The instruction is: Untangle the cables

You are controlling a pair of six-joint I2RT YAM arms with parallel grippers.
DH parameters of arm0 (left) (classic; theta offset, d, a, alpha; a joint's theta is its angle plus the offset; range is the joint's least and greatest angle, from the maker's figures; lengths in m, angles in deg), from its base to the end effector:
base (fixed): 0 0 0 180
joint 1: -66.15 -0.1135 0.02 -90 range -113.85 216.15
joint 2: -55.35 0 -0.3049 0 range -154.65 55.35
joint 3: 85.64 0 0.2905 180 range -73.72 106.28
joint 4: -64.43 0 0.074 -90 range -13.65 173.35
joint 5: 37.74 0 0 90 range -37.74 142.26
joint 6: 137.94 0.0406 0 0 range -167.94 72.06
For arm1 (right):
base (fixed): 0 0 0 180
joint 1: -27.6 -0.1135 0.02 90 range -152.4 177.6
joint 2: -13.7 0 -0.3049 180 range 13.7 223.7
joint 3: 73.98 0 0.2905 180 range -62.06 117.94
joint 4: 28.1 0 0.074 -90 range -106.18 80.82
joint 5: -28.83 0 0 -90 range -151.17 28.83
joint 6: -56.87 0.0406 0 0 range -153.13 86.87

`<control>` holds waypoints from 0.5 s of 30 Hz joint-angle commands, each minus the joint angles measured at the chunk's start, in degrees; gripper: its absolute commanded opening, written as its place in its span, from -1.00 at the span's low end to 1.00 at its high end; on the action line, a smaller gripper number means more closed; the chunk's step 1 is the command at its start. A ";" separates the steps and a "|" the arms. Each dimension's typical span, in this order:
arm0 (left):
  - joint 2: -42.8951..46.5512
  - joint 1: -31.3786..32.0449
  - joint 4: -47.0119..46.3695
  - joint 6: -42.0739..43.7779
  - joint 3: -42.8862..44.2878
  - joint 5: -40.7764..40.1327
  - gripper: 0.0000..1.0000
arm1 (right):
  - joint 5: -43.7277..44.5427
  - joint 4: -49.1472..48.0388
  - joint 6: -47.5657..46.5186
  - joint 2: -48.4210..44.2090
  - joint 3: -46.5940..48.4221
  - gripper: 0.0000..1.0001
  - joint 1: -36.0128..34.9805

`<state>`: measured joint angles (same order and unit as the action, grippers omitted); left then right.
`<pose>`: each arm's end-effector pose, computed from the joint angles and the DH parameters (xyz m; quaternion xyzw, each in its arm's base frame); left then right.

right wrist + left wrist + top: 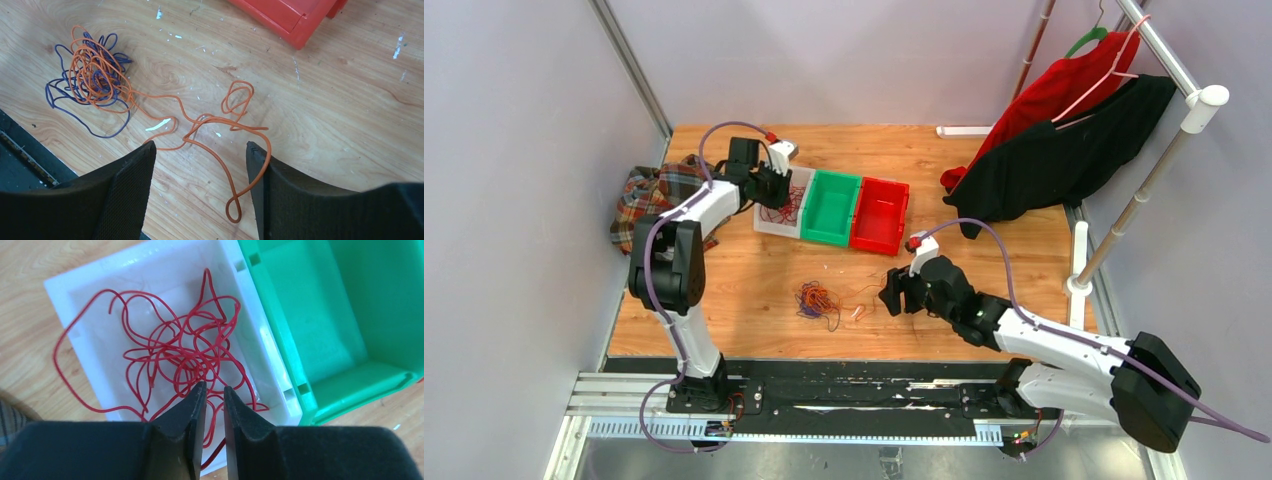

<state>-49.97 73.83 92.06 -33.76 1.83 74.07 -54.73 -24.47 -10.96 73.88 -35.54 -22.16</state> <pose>0.4493 -0.0758 0.2389 0.2427 0.8787 -0.1537 0.3813 0.1595 0.1814 0.2214 -0.1720 0.8266 0.2750 0.4599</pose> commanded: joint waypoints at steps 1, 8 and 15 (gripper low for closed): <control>-0.52 1.71 -7.21 1.32 -3.46 -4.68 -0.56 | -1.21 0.96 -0.02 0.58 0.63 0.31 0.89; -4.43 3.88 -11.87 1.60 -5.21 -10.45 -0.68 | -5.36 -0.12 0.12 1.09 -0.06 0.28 0.98; -4.38 4.59 -10.05 0.06 -2.69 -10.47 -0.68 | -10.19 1.81 0.62 1.89 4.29 0.33 2.28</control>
<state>-54.67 77.70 83.31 -33.28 -3.02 64.58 -60.90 -23.97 -10.82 75.28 -35.16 -21.72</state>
